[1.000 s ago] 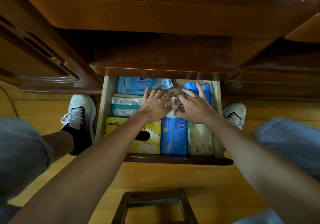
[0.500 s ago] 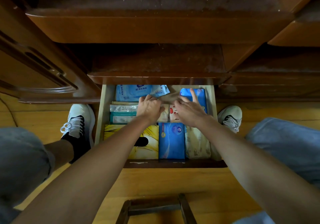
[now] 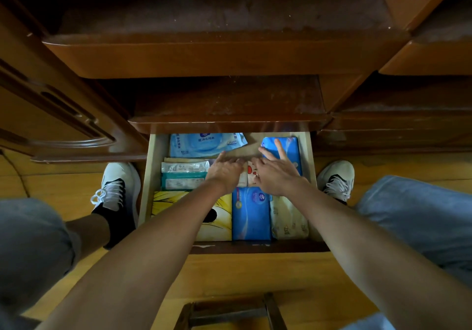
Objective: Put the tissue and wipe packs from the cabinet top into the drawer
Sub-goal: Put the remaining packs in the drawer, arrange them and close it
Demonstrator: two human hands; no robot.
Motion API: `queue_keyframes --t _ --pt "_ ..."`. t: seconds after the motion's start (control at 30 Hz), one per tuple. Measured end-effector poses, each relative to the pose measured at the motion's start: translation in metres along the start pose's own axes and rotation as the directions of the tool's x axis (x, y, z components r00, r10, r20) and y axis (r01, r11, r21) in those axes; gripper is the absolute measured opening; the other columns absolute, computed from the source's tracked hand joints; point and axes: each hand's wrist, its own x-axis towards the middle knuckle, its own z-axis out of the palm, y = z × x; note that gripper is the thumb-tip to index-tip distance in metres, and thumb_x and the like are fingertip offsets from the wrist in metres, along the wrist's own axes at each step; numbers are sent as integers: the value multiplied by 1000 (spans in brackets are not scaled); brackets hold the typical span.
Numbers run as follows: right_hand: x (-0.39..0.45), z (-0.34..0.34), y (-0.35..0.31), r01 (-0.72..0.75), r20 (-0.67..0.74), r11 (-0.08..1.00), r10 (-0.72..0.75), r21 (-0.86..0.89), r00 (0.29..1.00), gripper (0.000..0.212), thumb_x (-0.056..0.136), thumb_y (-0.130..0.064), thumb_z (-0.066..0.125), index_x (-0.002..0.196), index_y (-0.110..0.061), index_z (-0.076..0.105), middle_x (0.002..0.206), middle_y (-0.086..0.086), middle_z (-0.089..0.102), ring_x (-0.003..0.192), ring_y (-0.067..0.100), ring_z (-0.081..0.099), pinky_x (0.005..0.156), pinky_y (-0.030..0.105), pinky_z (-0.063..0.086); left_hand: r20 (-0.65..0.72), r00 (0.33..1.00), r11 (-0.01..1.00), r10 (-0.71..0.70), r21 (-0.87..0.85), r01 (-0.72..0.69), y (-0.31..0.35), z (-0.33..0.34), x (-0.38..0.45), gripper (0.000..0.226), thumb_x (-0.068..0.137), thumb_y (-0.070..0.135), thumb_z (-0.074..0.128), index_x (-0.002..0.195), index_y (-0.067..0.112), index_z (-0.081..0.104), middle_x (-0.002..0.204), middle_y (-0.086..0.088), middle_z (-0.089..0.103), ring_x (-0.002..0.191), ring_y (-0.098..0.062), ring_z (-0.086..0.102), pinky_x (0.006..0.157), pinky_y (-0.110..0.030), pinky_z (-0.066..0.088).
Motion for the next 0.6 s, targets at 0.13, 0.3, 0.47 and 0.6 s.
queue_keyframes --t 0.13,0.3,0.47,0.6 --pt "13 -2 -6 -73 -36 991 77 112 996 58 101 -46 29 144 -12 47 147 5 57 155 17 20 121 57 -15 -22 999 991 43 -122 -45 -7 2 -6 48 106 21 38 154 13 36 168 -5 15 155 -21 6 126 -46 1" --pt "53 -22 -32 -44 -49 970 58 239 997 58 106 -43 27 156 -16 35 166 8 31 154 23 21 126 47 11 -328 916 947 -230 -294 132 -45 2 -32 45 104 33 38 141 14 54 148 -6 51 140 -23 40 123 -42 14" --pt "91 -36 -48 -243 236 895 162 375 958 63 105 -54 14 164 -34 4 172 1 -6 158 30 3 125 54 14 -292 906 951 -306 -131 279 -98 9 -66 40 101 34 39 125 16 66 134 -5 63 131 -26 49 120 -45 23" --pt "107 -32 -51 -219 244 941 156 258 957 65 106 -53 10 165 -26 6 172 7 0 158 28 1 127 50 3 -263 935 971 -238 -83 224 -108 16 -73 43 102 37 37 134 19 58 140 -5 58 135 -25 46 122 -46 20"
